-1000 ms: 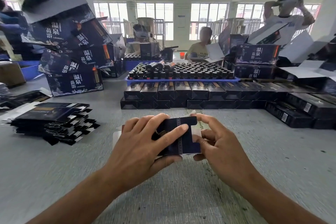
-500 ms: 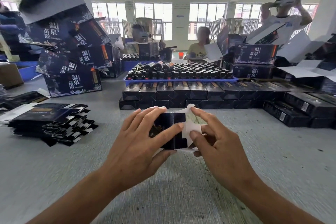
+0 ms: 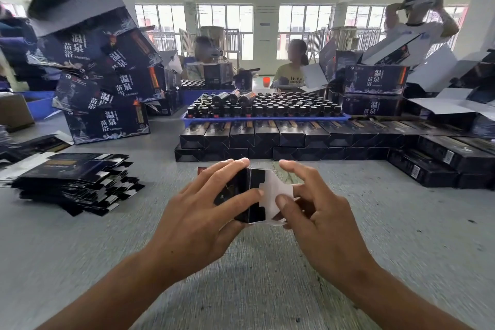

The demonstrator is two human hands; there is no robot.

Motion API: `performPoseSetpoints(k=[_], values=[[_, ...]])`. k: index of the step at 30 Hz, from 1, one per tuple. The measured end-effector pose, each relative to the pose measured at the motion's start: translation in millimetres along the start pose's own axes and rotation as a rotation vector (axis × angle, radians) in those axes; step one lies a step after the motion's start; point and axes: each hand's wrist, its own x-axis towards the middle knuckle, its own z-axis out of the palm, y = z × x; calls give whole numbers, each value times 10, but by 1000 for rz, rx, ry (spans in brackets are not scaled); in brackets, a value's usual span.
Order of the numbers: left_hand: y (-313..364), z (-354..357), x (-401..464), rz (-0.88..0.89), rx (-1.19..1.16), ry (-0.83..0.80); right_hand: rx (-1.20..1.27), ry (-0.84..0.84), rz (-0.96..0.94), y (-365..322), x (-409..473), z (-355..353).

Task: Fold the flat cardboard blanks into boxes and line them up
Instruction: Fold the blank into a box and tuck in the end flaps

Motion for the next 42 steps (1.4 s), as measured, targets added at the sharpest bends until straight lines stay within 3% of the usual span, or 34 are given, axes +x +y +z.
performPoseSetpoints(k=[10, 20, 30, 37, 42], values=[[38, -26, 16, 12, 37, -5, -85, -49, 9, -4, 15, -6], [-25, -23, -10, -27, 32, -32, -117, -271, 3, -47, 3, -25], [38, -45, 23, 45, 42, -38, -101, -37, 10, -22, -5, 17], [32, -40, 26, 58, 102, -32, -9, -76, 3, -3, -17, -15], [-16, -36, 8, 9, 89, -20, 155, -127, 97, -13, 17, -35]])
